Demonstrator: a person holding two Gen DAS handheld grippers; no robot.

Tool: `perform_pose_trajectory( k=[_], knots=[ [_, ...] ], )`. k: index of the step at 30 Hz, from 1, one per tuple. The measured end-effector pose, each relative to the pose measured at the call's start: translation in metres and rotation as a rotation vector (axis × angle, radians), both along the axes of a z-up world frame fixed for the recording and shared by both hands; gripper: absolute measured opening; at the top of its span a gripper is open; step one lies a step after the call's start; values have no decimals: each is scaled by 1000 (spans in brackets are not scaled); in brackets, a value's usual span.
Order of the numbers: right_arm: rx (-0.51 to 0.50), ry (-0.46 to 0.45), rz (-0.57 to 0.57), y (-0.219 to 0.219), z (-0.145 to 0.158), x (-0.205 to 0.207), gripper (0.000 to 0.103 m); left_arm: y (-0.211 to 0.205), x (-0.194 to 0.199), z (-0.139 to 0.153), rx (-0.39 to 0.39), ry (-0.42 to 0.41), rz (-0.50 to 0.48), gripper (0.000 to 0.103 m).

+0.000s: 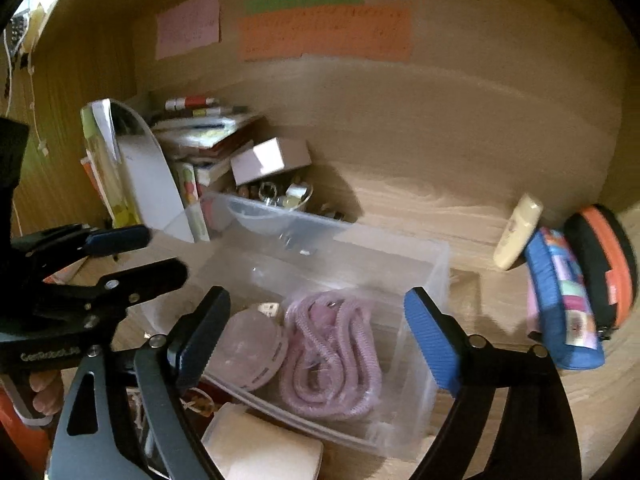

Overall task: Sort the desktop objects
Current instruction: 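Release the eraser into the box with the left tool and withdraw both tools, then grasp the white cloth bag with the left tool while the right tool grasps the cream jar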

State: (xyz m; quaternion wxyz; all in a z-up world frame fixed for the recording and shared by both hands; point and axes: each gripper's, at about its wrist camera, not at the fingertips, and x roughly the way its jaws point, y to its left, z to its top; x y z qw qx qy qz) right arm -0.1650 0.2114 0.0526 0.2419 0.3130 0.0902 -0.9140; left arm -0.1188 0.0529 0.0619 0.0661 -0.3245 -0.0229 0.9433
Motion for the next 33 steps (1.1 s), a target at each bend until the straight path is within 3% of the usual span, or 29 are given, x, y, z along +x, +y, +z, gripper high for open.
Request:
perform_pose_trajectory(
  k=[4, 6, 8, 14, 20, 27, 33],
  knots=[
    [2, 39, -18, 6, 14, 18, 95, -3, 22, 15, -16, 42, 12, 80],
    [-11, 54, -29, 11, 20, 28, 101, -4, 35, 22, -26, 65, 29, 93],
    [-27, 76, -43, 16, 27, 41, 102, -6, 46, 27, -33, 90, 45, 96],
    [-43, 104, -99, 33, 34, 75, 103, -14, 77, 31, -23, 96, 67, 99],
    [-46, 75, -145, 52, 22, 101, 103, -21, 98, 22, 11, 72, 88, 99],
    [-35, 13, -177, 69, -7, 120, 103, -18, 117, -3, 18, 5, 77, 99],
    [-30, -36, -191, 71, -30, 124, 103, -2, 121, -37, 64, -101, -4, 99]
  ],
)
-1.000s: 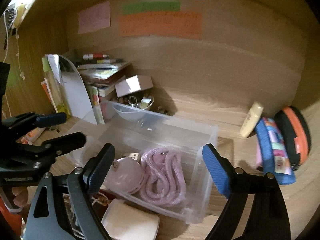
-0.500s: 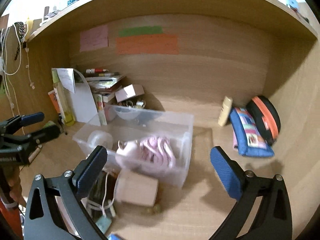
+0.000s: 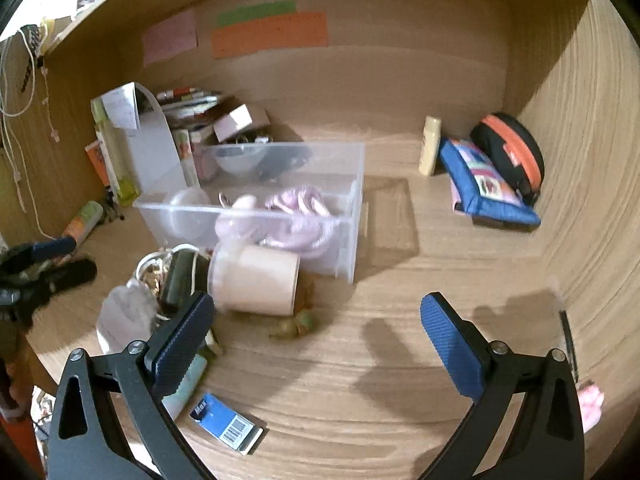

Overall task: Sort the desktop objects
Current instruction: 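Grasp the white cloth bag with the left tool while the right tool grasps the cream jar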

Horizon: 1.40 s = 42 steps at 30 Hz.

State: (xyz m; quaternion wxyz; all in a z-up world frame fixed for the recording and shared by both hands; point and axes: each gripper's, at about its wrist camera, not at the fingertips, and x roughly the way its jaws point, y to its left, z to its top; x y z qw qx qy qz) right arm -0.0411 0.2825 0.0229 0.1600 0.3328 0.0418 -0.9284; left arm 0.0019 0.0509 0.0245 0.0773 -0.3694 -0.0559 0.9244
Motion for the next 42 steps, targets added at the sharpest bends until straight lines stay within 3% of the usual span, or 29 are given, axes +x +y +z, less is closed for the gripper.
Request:
perform_pose_trajectory(
  k=[9, 13, 19, 26, 30, 34, 42],
  knots=[
    [5, -65, 30, -13, -23, -8, 103, 21, -7, -44, -5, -109, -27, 99],
    [2, -87, 38, -22, -27, -19, 103, 22, -12, -54, 61, -171, -58, 99],
    [-21, -126, 75, -40, -27, -44, 103, 34, -19, -59, -46, -189, -77, 99],
    [20, -125, 52, -57, -34, -61, 100, 41, -22, -61, -133, -176, -105, 98],
    [-26, -175, 57, -53, -42, -70, 83, 48, -25, -61, -189, -160, -129, 79],
    [-60, -190, 89, -52, -45, -68, 67, 46, -23, -58, -181, -141, -136, 74],
    [-109, -183, 84, -44, -40, -65, 64, 32, -20, -54, -112, -100, -65, 66]
  ],
)
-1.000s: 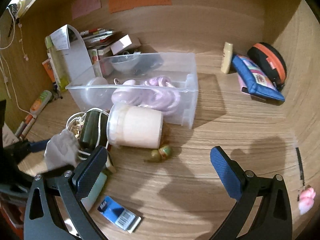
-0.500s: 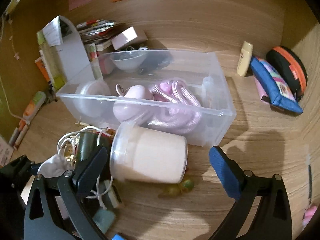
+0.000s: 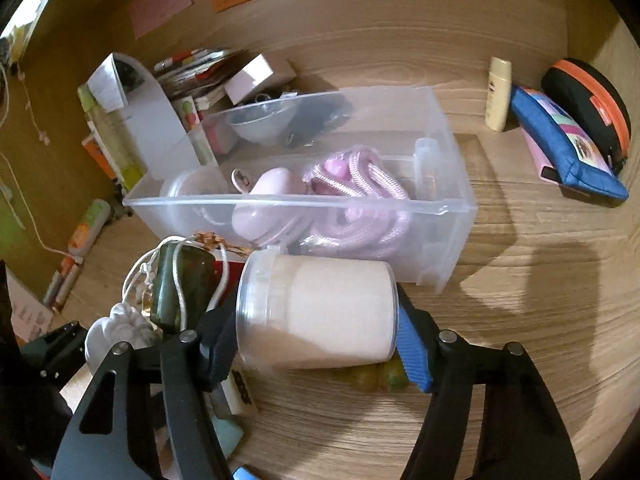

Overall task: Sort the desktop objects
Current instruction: 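Grasp the white cloth bag with the left tool while the right tool grasps the cream jar, then carry the cloth bag and cream jar over the clear box with both tools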

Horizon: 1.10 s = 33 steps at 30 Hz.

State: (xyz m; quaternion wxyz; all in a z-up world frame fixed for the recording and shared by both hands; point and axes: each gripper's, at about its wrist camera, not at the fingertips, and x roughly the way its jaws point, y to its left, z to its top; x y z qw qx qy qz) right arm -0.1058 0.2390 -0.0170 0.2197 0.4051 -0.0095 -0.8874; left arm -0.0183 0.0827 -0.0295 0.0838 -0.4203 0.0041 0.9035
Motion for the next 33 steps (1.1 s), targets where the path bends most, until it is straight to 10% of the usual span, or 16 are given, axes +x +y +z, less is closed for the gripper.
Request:
perform_pose_trajectory(
  k=[33],
  knots=[
    [-144, 128, -32, 39, 64, 13, 64, -30, 2, 99, 94, 257, 53, 64]
  ],
)
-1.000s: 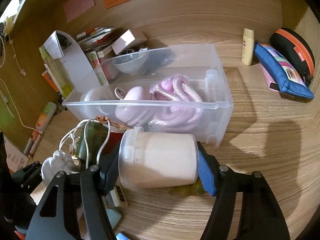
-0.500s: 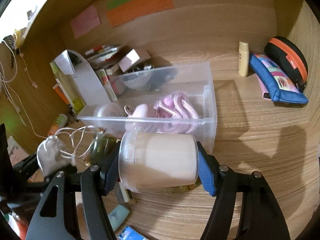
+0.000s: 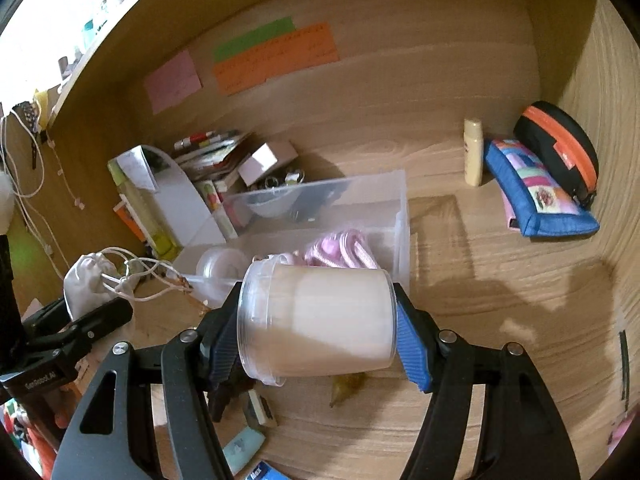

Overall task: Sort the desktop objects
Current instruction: 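Carry the cloth bag and cream jar over the clear box with both tools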

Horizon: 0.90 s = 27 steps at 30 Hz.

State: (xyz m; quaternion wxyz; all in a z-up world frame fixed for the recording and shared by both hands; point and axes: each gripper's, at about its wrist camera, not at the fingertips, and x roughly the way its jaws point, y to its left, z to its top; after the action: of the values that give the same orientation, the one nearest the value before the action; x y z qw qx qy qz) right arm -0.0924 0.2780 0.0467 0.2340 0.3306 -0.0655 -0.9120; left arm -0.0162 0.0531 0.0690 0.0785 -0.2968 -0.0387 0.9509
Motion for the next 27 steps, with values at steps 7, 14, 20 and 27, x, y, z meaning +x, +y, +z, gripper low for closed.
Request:
perform_pose_trajectory(
  k=[7, 14, 20, 27],
  knots=[
    [-16, 22, -4, 2, 13, -4, 64, 5, -14, 12, 22, -4, -54, 64],
    [-33, 24, -15, 7, 15, -11, 64, 9, -45, 15, 44, -63, -114, 64],
    [-37, 18, -27, 9, 13, -23, 64, 15, -73, 14, 33, -103, -144, 64],
    [-31, -1, -26, 5, 9, -46, 64, 20, -101, 8, 28, -126, -154, 64]
  ],
)
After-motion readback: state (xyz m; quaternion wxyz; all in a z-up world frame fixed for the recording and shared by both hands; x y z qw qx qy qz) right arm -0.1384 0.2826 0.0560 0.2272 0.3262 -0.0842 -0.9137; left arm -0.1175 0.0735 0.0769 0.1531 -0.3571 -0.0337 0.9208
